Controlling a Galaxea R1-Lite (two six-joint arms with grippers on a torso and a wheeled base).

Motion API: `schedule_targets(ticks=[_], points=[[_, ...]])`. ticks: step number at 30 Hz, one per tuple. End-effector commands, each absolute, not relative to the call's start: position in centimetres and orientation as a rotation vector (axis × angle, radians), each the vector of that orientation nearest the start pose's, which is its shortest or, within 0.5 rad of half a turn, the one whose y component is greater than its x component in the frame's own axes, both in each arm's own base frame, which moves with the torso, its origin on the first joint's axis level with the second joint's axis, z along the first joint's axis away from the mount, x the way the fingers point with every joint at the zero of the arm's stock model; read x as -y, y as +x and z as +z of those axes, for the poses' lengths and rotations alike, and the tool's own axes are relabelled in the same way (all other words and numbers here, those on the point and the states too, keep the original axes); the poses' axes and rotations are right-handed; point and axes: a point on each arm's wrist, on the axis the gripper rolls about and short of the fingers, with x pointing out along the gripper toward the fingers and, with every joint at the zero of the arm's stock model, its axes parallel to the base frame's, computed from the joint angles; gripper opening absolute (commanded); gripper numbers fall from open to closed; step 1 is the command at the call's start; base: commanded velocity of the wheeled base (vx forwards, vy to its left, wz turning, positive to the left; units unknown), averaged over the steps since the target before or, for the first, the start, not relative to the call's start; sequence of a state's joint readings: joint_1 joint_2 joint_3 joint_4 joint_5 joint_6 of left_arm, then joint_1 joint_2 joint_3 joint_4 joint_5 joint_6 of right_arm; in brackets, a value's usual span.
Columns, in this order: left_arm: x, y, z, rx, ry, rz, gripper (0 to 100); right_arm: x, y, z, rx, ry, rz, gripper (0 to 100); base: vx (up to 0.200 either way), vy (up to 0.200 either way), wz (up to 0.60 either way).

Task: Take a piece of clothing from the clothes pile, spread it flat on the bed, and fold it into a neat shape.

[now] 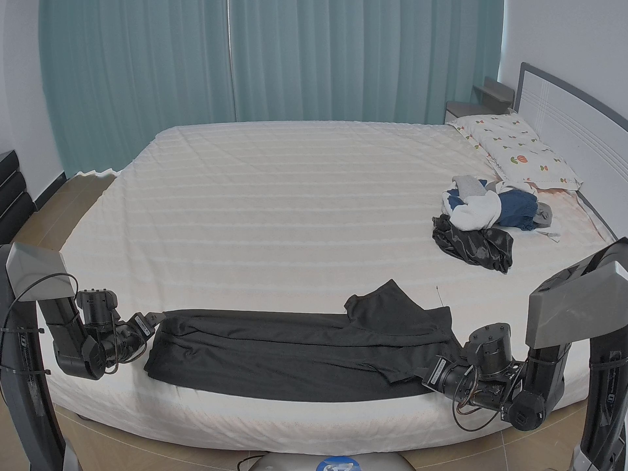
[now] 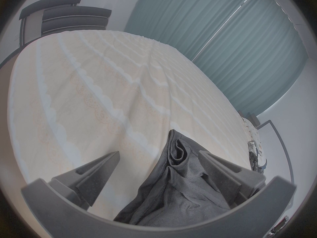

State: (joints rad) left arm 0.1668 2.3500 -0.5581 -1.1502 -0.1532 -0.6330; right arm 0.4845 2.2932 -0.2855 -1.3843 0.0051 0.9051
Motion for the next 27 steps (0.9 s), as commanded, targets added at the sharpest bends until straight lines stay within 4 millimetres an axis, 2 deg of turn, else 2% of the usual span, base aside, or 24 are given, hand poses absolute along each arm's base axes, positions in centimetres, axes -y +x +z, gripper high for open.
schedule_targets(ticks=[1,14,15,22,27], points=[[-5.1,32.4,-3.6,-0.613,-0.714,0.215,100,-12.9,24.1,-1.5,-0.757,0.709,0.183,0,0.0,0.0,0.0],[-5.1,32.4,-3.7,-0.62,-0.713,0.215,100,-13.0,23.1,-3.1,-0.841,0.639,0.194,0,0.0,0.0,0.0],[-5.1,32.4,-3.7,-0.618,-0.714,0.215,100,-12.9,23.0,-3.5,-0.849,0.626,0.191,100,0.0,0.0,0.0],[-5.1,32.4,-3.7,-0.62,-0.714,0.217,100,-12.7,22.5,-3.0,-0.842,0.593,0.213,100,0.0,0.0,0.0],[-5.1,32.4,-3.7,-0.618,-0.714,0.217,100,-11.3,23.9,-1.5,-0.757,0.639,0.178,100,0.0,0.0,0.0]])
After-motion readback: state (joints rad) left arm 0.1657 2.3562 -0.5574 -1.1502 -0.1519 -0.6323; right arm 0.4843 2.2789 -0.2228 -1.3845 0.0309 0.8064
